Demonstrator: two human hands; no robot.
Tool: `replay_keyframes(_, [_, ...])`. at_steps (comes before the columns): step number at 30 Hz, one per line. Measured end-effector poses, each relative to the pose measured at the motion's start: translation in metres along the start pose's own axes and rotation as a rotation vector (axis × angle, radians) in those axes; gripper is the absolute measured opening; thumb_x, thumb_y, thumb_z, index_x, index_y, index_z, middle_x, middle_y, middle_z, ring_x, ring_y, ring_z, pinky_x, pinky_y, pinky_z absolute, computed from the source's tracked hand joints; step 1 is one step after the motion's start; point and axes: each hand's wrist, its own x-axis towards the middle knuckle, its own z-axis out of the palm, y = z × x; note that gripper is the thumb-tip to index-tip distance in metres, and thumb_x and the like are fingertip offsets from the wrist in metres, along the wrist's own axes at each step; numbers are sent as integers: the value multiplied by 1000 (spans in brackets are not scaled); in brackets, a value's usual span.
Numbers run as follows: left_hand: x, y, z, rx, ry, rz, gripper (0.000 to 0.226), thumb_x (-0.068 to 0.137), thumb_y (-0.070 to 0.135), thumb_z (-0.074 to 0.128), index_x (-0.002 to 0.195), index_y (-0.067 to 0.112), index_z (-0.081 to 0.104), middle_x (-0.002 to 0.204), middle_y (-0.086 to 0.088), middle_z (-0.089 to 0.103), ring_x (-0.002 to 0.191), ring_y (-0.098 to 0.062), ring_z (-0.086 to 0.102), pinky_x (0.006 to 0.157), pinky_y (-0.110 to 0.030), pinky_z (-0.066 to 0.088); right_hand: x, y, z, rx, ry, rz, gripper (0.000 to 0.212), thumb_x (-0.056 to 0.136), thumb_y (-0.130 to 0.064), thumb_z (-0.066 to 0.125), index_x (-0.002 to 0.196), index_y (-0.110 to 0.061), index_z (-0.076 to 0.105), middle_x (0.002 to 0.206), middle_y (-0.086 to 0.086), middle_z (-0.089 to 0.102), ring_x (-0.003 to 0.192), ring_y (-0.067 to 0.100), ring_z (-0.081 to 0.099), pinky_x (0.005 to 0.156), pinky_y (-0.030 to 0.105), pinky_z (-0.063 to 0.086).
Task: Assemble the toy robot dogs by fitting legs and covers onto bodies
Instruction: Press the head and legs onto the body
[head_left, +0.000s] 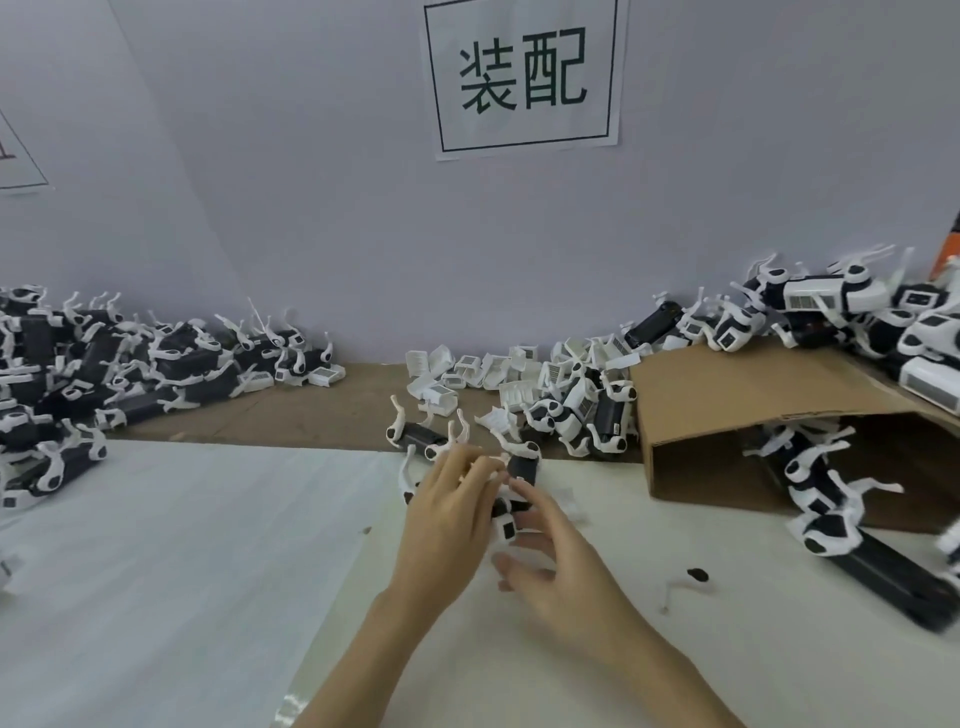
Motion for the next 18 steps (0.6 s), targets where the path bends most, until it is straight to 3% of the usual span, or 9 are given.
replay_keyframes(2, [-1,13,6,-42,-27,7,30,112,21,42,102,10,67,104,4,60,90,-20,59,77,-36,51,-2,2,5,-105,40,-95,69,89,-26,82,127,-68,43,123,-35,59,119,-11,55,93,7,47])
replay_keyframes(4, [-1,19,11,-132,-53,-37,25,111,19,46,102,13,69,101,8,64,92,-16,60,81,-39,51,-1,5,5,-108,77,-133,67,88,-23,81,121,-70,46,118,-36,62,116,-12,56,89,3,43])
replay_keyframes(7, [-2,19,9,-239,-115,-152,26,112,27,47,117,18,71,110,12,65,102,-8,62,85,-34,53,4,6,2,-126,91,-125,60,91,-16,77,126,-59,54,120,-27,67,118,-5,60,94,12,47])
replay_keyframes(10, [-1,17,1,-128,-138,-120,39,113,44,40,140,24,60,123,13,57,111,-8,59,91,-28,51,9,5,-2,-23,126,-87,47,93,-10,75,130,-37,65,124,-18,71,114,7,67,97,25,55])
replay_keyframes(14, [5,2,-8,-48,33,-149,44,112,46,37,133,19,63,122,7,57,111,-17,57,97,-38,47,15,5,-13,253,285,75,23,96,-13,73,116,-24,71,110,1,77,95,17,76,84,32,62])
replay_keyframes(16, [4,-2,-9,-90,34,-197,45,110,52,40,131,20,64,122,8,56,112,-16,56,97,-39,48,17,3,-21,424,311,142,17,98,-19,70,115,-15,71,104,12,78,89,23,77,76,30,62])
replay_keyframes(18, [2,-2,-10,-198,-41,-221,50,104,62,50,138,26,58,131,10,51,118,-11,57,97,-31,50,18,0,-29,511,337,176,27,96,-30,71,113,-9,70,91,16,76,76,25,74,68,30,60])
